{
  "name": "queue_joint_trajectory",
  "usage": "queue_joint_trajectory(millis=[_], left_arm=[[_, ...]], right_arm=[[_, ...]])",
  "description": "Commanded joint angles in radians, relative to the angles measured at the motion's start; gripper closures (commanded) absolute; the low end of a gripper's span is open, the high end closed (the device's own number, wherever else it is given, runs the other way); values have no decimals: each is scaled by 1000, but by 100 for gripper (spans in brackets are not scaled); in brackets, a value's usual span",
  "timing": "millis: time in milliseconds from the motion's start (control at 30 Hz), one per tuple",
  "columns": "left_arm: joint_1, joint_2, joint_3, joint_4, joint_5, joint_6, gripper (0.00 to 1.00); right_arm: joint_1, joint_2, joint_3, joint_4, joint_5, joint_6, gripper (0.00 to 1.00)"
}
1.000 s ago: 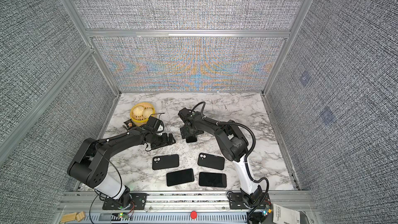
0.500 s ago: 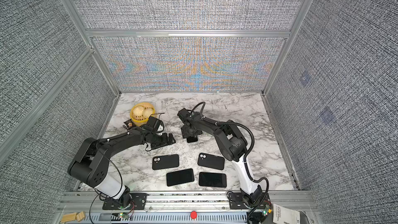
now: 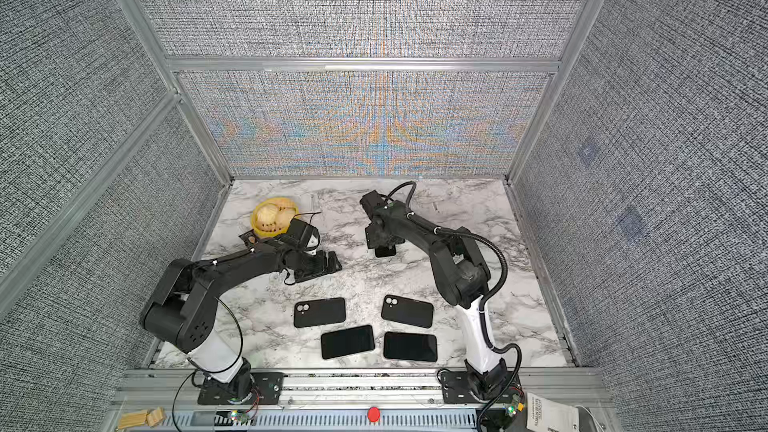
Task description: Put the phone into the phone case
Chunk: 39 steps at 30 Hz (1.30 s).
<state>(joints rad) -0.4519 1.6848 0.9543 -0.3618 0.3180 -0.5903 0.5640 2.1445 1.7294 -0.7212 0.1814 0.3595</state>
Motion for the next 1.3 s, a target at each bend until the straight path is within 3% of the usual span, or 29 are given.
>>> queue_joint_trajectory(millis=[0, 500, 967, 1267], left_arm=[[1, 17, 34, -21, 14, 18, 2], [5, 161, 227, -86, 4, 30, 2], [19, 224, 261, -81, 40, 23, 3], [21, 219, 259, -87, 42, 21, 4]], right_arm=[[-39, 21, 57, -5, 2, -51, 28], [-169, 259, 387, -58, -72, -132, 28], [-203, 356, 476, -53, -118, -123, 26], [-205, 361, 463, -46, -141, -122, 16]])
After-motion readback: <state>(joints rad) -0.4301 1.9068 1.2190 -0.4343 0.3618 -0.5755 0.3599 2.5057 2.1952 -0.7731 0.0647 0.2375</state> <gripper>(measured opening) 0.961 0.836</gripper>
